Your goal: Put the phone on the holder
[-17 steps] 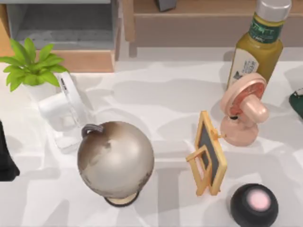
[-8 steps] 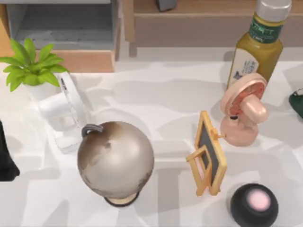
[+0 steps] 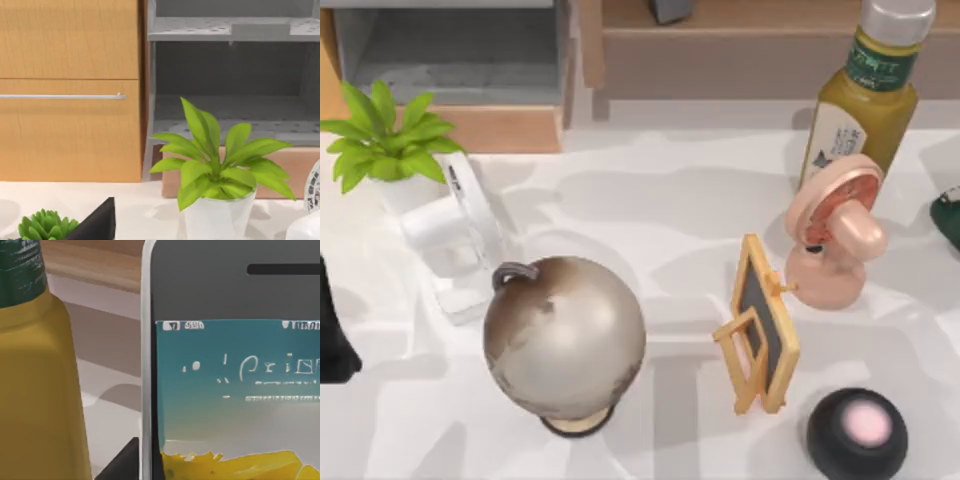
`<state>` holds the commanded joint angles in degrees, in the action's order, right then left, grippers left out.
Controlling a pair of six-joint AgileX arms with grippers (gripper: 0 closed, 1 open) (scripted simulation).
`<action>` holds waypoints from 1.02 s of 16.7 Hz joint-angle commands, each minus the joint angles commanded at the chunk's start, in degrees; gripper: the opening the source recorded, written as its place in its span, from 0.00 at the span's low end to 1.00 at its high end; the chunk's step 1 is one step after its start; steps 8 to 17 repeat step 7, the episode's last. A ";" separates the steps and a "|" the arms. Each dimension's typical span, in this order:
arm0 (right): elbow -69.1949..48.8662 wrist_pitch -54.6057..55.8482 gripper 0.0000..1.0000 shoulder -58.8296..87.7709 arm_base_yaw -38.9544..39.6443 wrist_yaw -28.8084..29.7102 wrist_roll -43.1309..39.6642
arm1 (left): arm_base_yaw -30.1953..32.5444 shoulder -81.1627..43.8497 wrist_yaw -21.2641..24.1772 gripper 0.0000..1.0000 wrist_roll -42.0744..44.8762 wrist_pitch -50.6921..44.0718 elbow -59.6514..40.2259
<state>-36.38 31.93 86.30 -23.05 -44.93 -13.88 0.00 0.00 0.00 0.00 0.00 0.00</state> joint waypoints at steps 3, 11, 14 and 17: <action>0.00 0.00 1.00 0.00 0.00 0.00 0.00 | 0.00 0.00 0.00 1.00 0.00 0.00 0.00; 0.00 0.00 1.00 0.00 0.00 0.00 0.00 | 0.00 0.00 0.00 1.00 0.00 0.00 0.00; 0.00 0.00 1.00 0.00 0.00 0.00 0.00 | 0.00 0.00 0.00 1.00 0.00 0.00 0.00; 0.00 0.00 1.00 0.00 0.00 0.00 0.00 | 0.00 0.00 0.00 1.00 0.00 0.00 0.00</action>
